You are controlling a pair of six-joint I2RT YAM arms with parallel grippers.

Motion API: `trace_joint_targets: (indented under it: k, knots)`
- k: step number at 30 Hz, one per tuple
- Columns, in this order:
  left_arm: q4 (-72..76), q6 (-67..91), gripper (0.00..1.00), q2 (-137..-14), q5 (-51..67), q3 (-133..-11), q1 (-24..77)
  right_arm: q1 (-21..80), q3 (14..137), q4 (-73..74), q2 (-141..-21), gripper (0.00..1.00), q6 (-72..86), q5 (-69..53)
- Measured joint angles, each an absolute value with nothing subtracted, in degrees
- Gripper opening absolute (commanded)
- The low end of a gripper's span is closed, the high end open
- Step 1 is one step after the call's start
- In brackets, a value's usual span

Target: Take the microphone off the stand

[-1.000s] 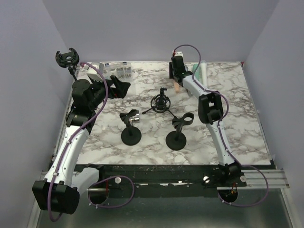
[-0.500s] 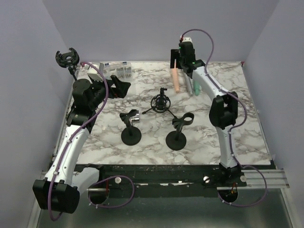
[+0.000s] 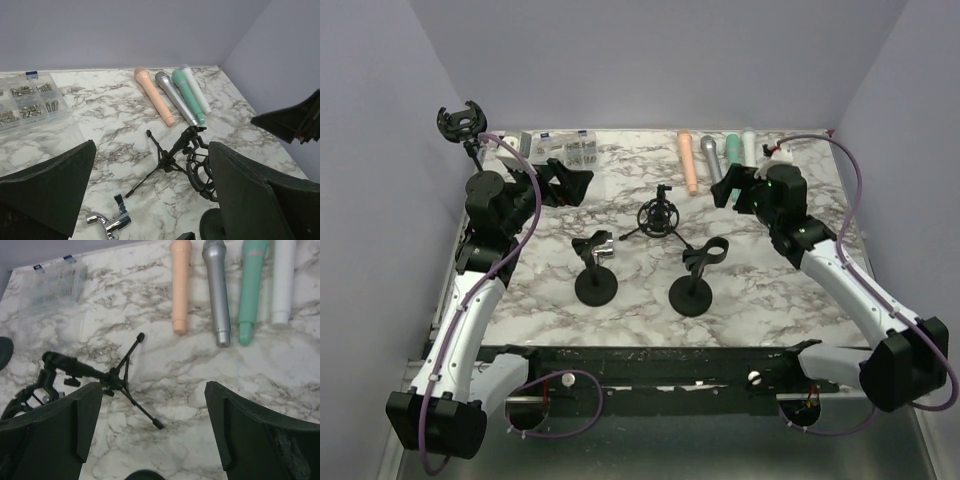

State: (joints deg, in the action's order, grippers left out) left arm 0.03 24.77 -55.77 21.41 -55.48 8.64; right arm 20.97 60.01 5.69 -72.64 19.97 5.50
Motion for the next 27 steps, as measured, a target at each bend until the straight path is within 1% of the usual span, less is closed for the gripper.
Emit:
trace_joint_targets:
  k: [3, 7, 10, 12, 15, 18, 22, 27]
  knots:
    - [-0.1, 24.0, 0.98, -55.0, 20.2, -55.5, 8.6, 21.0, 51.7, 4.6, -66.4, 0.92, 21.6, 5.5]
    - [-3.7, 23.7, 0.99, -54.2, 17.5, -57.0, 7.4, 21.0, 48.2, 3.2, -59.1, 0.92, 22.7, 5.5]
    - [-7.0, 25.2, 0.98, -54.2, 17.4, -59.9, 3.5, 21.0, 47.3, 0.3, -54.0, 0.93, 23.0, 5.5]
    - [-9.0, 27.8, 0.99, -53.9, 18.0, -61.8, -1.7, 21.0, 46.8, -1.4, -51.6, 0.93, 23.0, 5.6]
    - [-12.0, 32.2, 0.98, -53.6, 18.2, -63.8, -10.5, 21.0, 46.1, -3.3, -50.1, 0.93, 22.9, 5.5]
    - [-14.2, 35.8, 0.99, -54.1, 18.5, -65.9, -16.1, 21.0, 44.6, -4.2, -49.9, 0.93, 22.9, 5.5]
    - [-12.8, 44.0, 0.97, -56.4, 20.1, -66.2, -21.6, 21.1, 42.6, -4.3, -49.9, 0.94, 22.9, 5.5]
    - [-6.4, 53.0, 0.94, -62.6, 20.7, -64.0, -25.0, 23.7, 40.9, -5.5, -49.0, 0.97, 22.2, 6.6]
